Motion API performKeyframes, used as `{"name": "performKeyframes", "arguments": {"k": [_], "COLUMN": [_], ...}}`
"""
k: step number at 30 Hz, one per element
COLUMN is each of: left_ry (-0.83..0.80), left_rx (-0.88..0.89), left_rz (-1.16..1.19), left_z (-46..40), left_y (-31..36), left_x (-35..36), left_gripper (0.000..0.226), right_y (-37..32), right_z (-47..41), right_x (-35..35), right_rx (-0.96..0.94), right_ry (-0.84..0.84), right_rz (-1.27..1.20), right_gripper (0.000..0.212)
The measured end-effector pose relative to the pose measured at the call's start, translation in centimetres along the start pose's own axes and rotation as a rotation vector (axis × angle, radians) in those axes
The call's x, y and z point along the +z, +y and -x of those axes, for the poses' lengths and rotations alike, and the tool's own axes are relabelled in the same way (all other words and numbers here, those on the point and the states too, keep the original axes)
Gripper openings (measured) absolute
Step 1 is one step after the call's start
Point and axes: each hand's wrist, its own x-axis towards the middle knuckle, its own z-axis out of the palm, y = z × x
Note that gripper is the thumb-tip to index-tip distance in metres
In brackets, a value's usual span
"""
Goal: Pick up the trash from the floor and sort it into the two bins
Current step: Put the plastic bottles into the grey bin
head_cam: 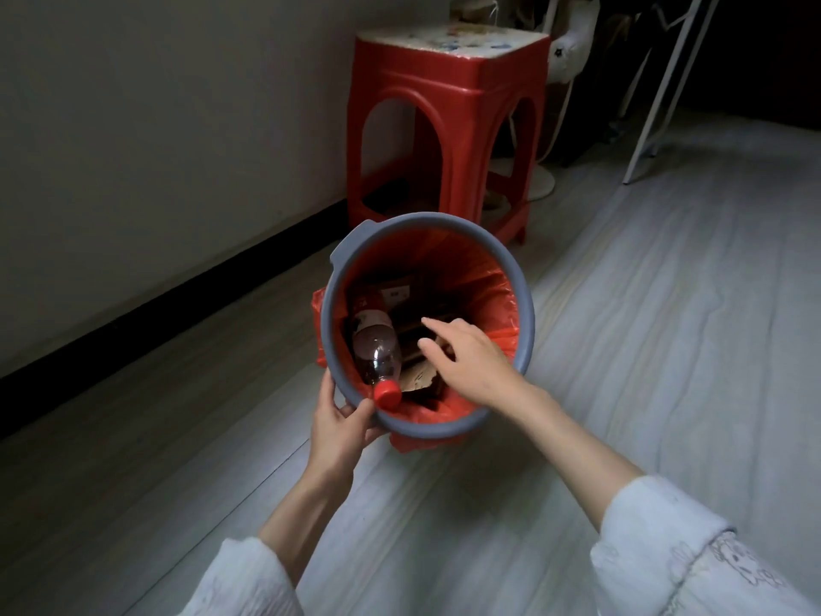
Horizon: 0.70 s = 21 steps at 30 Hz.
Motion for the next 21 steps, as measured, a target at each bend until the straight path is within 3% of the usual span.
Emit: {"name": "performKeyframes", "arguments": {"k": [5,8,11,17,21], "left_ry": [-0.011,-0.089,-0.194,-0.364,-0.417], "left_rx": [-0.018,-0.037,-0.052,-0.085,-0.108], "left_rz": [0.051,0.04,-0.034,-0.184,-0.176], "left_z": [1.2,1.9,2.5,3.5,4.8], "left_y": [-0.5,-0.8,-1.5,-3.2,-5.3], "left_x": [2.3,5.0,9.8,20.6,27.4], "left_gripper": [0.059,0.053,0.056,0.055,0.051], "right_y": [5.2,9.1,14.1,23.6,30.0], "right_z": [5.8,10.4,15.6,24.8,30.7], "right_x": [-2.8,-4.4,-5.8,-7.8,-8.6], "right_rx": [0.043,0.18,0.389,0.776,1.118], "right_ry": [0.448,0.631,0.776,0.839,0.704], "right_rz": [-0.11,-0.098,-0.074,0.048,0.143], "right_gripper": [0.032,0.039,0.031,0.02,0.032]}}
